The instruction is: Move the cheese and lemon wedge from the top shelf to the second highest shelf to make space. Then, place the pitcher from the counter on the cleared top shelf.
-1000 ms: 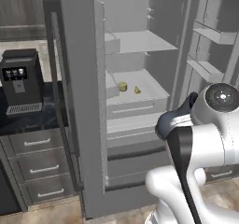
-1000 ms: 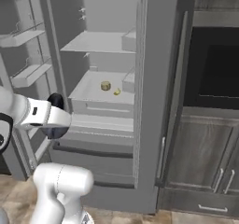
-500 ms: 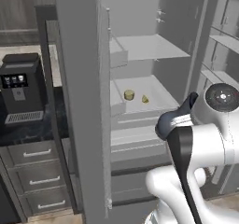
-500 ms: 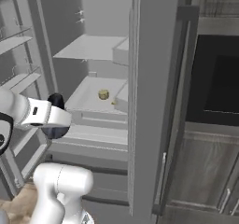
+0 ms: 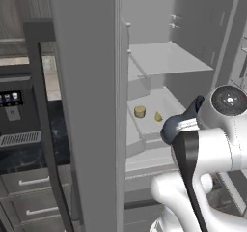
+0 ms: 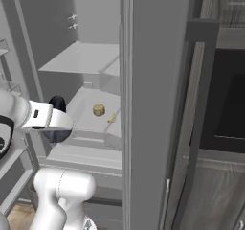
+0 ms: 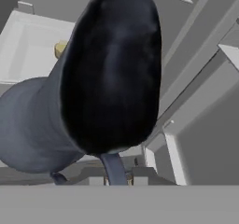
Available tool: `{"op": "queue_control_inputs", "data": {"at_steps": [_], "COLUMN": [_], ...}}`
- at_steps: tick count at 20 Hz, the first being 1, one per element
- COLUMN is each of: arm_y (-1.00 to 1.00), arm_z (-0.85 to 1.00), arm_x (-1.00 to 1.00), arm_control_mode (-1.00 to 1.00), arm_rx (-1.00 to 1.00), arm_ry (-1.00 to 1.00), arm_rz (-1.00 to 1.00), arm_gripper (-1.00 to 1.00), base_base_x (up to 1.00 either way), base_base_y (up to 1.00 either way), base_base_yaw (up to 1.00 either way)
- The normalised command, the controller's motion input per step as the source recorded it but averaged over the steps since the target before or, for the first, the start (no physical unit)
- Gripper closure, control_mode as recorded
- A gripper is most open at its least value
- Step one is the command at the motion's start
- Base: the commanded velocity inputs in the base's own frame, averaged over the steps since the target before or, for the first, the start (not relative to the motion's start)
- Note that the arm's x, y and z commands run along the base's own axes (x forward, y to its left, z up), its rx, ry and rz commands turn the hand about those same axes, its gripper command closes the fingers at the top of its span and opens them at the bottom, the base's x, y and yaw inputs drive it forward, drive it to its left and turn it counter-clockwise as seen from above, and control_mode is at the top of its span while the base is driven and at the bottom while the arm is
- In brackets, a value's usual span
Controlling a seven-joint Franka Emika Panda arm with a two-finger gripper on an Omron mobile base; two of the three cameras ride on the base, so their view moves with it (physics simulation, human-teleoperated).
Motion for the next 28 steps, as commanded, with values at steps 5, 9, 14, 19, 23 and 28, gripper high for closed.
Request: {"op": "queue_control_inputs", "data": {"at_steps": [5, 9, 14, 19, 23, 28], "arm_y": [0.00, 0.00, 0.00, 0.00, 0.00, -0.03], "arm_z": [0.00, 0.00, 0.20, 0.50, 0.66, 0.56], "arm_x": [0.00, 0.15, 0.00, -0.01, 0.00, 0.00], "arm_control_mode": [1.00, -1.00, -1.00, -1.00, -1.00, -1.00], "arm_rx": [0.00, 0.00, 0.00, 0.00, 0.00, -0.02], "arm_ry": [0.00, 0.00, -0.07, -0.11, -0.01, 0.00], "arm_rz": [0.00, 0.00, -0.01, 0.00, 0.00, 0.00], "arm_gripper": [1.00, 1.00, 1.00, 1.00, 1.00, 1.00], "base_base_x": [0.41, 0.00, 0.00, 0.00, 0.00, 0.00], "base_base_y": [0.00, 0.00, 0.00, 0.00, 0.00, 0.00], "base_base_yaw": [-0.03, 0.00, 0.00, 0.00, 0.00, 0.00]}}
